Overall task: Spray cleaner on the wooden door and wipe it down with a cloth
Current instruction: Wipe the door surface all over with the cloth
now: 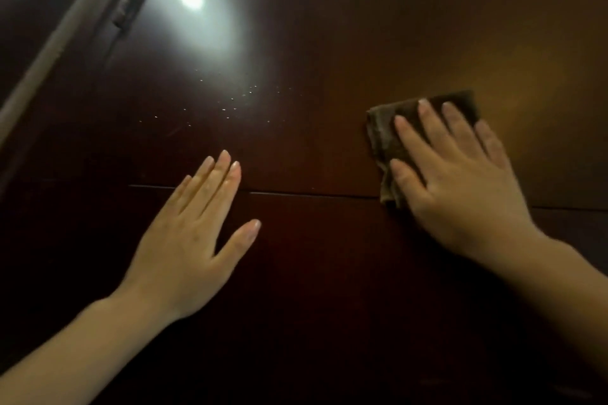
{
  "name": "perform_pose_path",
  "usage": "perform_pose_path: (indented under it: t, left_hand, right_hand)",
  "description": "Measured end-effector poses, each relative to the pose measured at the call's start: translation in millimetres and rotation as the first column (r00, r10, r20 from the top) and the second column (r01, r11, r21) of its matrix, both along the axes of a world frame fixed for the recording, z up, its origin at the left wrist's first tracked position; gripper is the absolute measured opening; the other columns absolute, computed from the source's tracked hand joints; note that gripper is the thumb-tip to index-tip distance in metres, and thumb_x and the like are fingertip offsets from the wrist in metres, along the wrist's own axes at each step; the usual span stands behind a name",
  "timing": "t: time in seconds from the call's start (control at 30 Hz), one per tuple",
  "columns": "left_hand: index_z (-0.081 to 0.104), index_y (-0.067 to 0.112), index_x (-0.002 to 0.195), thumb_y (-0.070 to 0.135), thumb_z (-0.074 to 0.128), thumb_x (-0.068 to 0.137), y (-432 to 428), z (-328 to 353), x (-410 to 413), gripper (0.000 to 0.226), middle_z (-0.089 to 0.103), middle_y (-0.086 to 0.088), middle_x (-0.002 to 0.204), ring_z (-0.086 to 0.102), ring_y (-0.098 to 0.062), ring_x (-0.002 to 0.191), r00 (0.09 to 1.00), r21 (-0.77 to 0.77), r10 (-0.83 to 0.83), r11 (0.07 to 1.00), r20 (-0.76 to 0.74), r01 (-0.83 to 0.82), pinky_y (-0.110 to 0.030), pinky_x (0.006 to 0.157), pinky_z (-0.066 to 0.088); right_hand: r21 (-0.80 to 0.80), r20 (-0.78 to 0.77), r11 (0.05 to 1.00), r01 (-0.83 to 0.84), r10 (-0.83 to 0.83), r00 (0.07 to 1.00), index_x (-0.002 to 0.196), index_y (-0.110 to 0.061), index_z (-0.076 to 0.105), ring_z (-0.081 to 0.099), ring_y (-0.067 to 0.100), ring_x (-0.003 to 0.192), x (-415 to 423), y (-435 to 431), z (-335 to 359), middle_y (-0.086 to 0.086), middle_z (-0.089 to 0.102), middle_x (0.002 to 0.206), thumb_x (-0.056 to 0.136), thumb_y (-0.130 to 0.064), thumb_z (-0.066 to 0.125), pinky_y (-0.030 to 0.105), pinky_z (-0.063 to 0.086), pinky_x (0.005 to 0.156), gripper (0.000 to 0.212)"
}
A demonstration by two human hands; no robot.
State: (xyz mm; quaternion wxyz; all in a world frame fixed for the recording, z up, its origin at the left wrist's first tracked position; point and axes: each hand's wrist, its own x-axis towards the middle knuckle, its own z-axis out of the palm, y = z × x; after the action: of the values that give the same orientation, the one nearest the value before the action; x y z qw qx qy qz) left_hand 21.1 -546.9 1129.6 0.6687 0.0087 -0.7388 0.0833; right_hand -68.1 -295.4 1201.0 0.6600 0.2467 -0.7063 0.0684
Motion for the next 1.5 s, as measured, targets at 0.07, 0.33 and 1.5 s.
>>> perform_pose_path:
  t: [0.07,0.33,1.5]
  left_hand:
    - [0.005,0.023,0.145,0.069,0.005,0.087,1,-5,-2,0.074,-0.003,0.009,0.154,-0.011,0.004,0.139,1.0,0.025,-0.014,1.0,-0.015,0.015,-0.014,0.111,-0.011]
    - [0.0,0.024,0.145,0.066,0.007,0.087,-3,-9,-4,0.072,-0.007,0.012,0.153,-0.015,0.006,0.138,0.993,0.055,-0.076,0.995,-0.092,0.082,-0.014,0.111,-0.011]
    - [0.008,0.03,0.139,0.056,0.005,0.086,-160,-5,52,0.059,0.0,0.028,0.145,-0.004,0.019,0.133,0.979,0.161,-0.17,0.969,-0.112,0.187,-0.005,0.108,-0.004]
  right_hand:
    - [-0.024,0.035,1.0,0.013,-0.012,0.999,0.149,-0.032,0.004,-0.008,0.019,0.145,4,-8,-3,0.0,-0.004,0.158,0.085,-0.055,0.002,0.038,-0.008,0.114,0.068]
    - [0.164,-0.177,0.982,-0.091,0.12,0.977,0.139,-0.019,0.045,0.032,0.03,0.137,14,-70,-51,0.011,0.039,0.146,0.09,-0.046,0.029,0.049,0.02,0.107,0.058]
    - [0.372,-0.164,0.921,-0.113,0.185,0.969,0.141,-0.023,0.041,0.026,0.03,0.14,77,-248,-20,0.009,0.033,0.15,0.085,-0.048,0.015,0.045,0.004,0.109,0.066]
